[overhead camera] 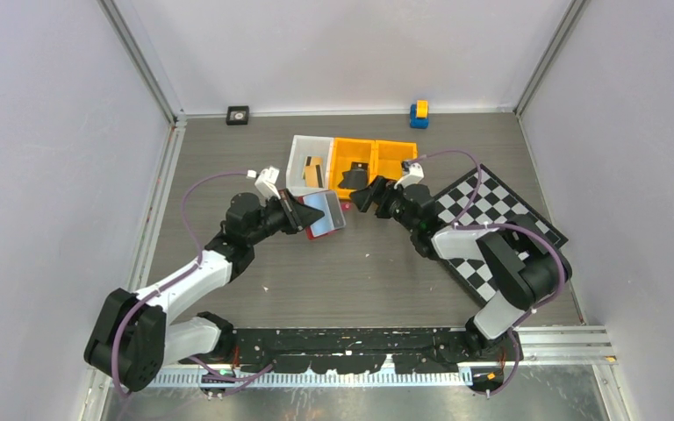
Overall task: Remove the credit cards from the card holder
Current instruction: Remove the credit card from the card holder.
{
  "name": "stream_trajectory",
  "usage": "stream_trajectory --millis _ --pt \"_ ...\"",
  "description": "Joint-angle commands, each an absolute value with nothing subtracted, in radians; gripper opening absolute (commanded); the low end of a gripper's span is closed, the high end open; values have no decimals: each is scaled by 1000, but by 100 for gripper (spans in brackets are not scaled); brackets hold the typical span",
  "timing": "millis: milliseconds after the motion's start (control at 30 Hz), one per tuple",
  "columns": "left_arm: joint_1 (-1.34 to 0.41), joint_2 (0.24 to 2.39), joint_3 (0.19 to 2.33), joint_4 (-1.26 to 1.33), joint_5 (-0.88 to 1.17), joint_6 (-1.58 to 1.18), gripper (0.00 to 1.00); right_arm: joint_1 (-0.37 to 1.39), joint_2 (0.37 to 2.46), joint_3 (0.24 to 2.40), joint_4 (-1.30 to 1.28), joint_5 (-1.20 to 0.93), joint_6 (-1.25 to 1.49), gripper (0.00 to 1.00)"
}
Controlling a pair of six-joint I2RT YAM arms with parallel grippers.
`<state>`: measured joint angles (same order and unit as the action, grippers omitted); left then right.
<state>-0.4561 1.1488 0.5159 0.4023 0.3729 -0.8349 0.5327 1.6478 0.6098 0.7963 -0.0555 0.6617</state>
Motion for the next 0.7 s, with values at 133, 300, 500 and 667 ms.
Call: stream_trajectory --millis 133,300,500,667 --pt "-457 1129 504 545 437 -873 0 525 1588 662 655 -163 698 90" --pt "-457 1136 497 602 468 -900 0 498 1539 638 664 -263 747 91" --pt "-457 1106 498 627 491 -952 0 421 1496 567 850 -374 931 91" --pt "-456 1109 489 746 534 -1038 0 409 1523 528 1073 -443 1052 91"
